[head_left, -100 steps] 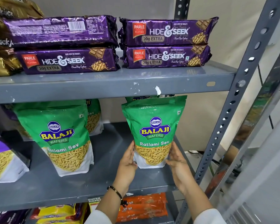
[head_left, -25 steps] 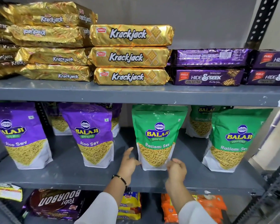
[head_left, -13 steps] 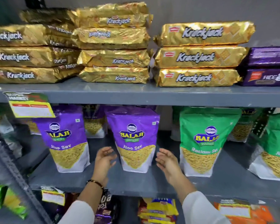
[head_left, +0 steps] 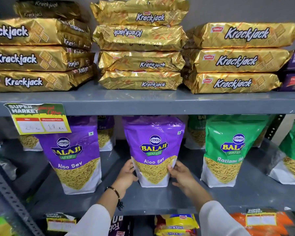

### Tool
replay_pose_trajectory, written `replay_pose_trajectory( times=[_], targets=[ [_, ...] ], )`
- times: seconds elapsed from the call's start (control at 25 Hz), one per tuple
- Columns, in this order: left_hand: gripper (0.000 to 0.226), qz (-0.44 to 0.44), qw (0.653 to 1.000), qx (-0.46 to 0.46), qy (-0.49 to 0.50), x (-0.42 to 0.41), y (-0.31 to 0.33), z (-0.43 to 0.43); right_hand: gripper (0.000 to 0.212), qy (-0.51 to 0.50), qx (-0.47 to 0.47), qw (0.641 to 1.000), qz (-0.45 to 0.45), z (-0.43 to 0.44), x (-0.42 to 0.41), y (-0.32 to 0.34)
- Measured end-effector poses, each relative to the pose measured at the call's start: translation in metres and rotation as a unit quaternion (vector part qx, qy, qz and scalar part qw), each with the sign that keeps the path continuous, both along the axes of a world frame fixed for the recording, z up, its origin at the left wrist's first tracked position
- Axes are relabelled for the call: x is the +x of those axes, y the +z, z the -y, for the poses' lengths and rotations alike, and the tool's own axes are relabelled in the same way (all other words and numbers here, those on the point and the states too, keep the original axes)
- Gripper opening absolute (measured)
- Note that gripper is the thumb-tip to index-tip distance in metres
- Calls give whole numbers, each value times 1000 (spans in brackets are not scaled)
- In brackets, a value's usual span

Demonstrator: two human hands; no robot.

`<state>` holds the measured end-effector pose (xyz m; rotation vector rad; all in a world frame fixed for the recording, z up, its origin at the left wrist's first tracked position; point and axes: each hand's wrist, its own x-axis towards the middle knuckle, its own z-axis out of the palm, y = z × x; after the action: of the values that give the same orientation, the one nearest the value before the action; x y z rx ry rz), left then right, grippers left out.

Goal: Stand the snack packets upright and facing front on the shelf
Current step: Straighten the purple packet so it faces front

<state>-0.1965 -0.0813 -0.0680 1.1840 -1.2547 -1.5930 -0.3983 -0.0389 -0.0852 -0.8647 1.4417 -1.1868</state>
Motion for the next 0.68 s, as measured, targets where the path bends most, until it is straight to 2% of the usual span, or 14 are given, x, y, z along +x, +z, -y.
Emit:
replay_pose_trajectory(
  times=[0.24,0.44,0.68],
  targets=[
    [67,39,999,-11,-21,8,-2,-11,22,-16,-8,1000,9,-5,6,4],
    [80,37,999,-14,-16,6,-3,-15,27,-28,-9,999,14,-10,6,-2],
    [82,44,999,-6,-14,4,-4,-11,29,-31,-30,998,40,-14,11,5]
  ],
)
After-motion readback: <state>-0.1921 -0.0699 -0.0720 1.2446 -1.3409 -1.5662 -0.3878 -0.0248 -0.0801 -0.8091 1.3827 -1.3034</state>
